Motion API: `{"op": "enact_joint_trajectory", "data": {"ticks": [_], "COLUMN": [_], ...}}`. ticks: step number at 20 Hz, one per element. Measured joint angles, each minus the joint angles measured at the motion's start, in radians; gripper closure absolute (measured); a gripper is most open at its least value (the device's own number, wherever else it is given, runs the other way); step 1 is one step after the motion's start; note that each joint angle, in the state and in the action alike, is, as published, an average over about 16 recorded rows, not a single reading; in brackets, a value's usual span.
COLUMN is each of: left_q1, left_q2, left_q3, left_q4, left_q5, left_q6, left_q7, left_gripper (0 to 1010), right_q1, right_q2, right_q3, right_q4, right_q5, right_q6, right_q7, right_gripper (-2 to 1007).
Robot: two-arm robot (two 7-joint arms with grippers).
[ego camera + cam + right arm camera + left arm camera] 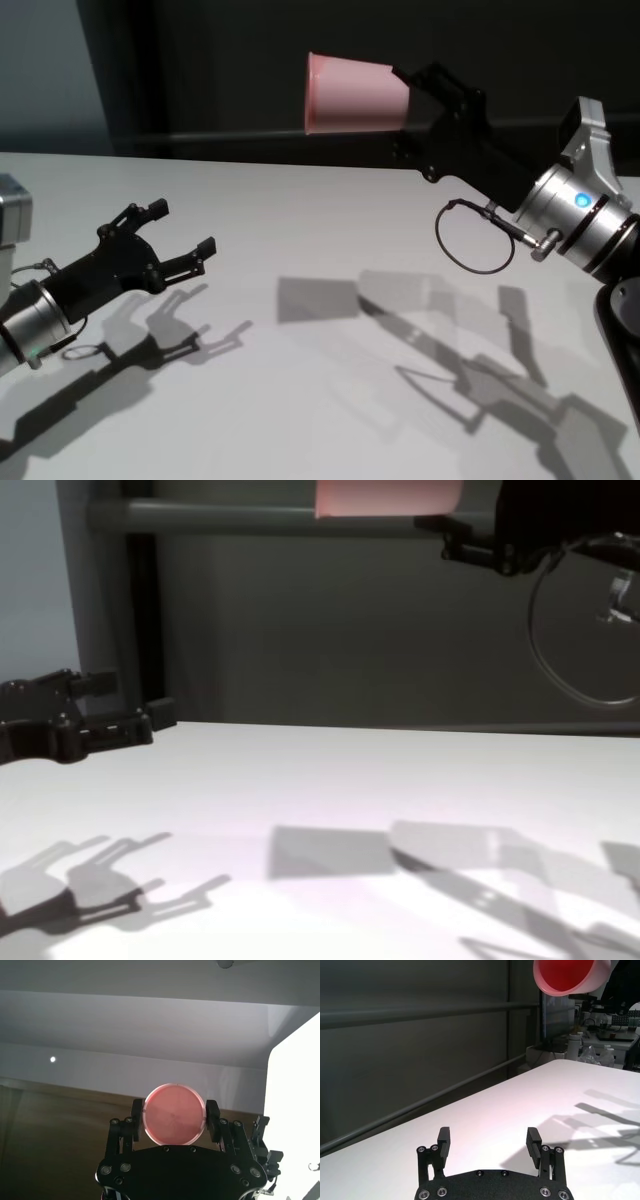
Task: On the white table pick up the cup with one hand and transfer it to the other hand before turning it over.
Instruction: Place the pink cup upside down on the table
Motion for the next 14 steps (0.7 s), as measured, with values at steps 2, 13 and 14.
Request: {"op": "enact_joint_trajectory", "data": {"ticks": [2,13,14], "left_q1": [0.005,0.017,0.018], "left_q2": [-0.002,-0.010,-0.011], "left_q3": [-0.002,-0.006,-0.006], "left_q4": [-0.001,-0.007,-0.007], "left_q5": [0.003,0.032,0.034], "left_q6": [0.003,0.026,0.028], "left_q7": [0.001,-0.002,-0.003], "left_gripper": [9,9,9], "right_q1": [0.000,0.000,0.000], "right_q2": [0.000,0.000,0.000], "right_q3": [0.000,0.000,0.000], "right_q4": [0.000,0.000,0.000], "right_q5": [0.000,0.000,0.000], "right_q6": [0.000,0.000,0.000], "right_q7": [0.000,0.000,0.000], "right_gripper": [269,269,269]}}
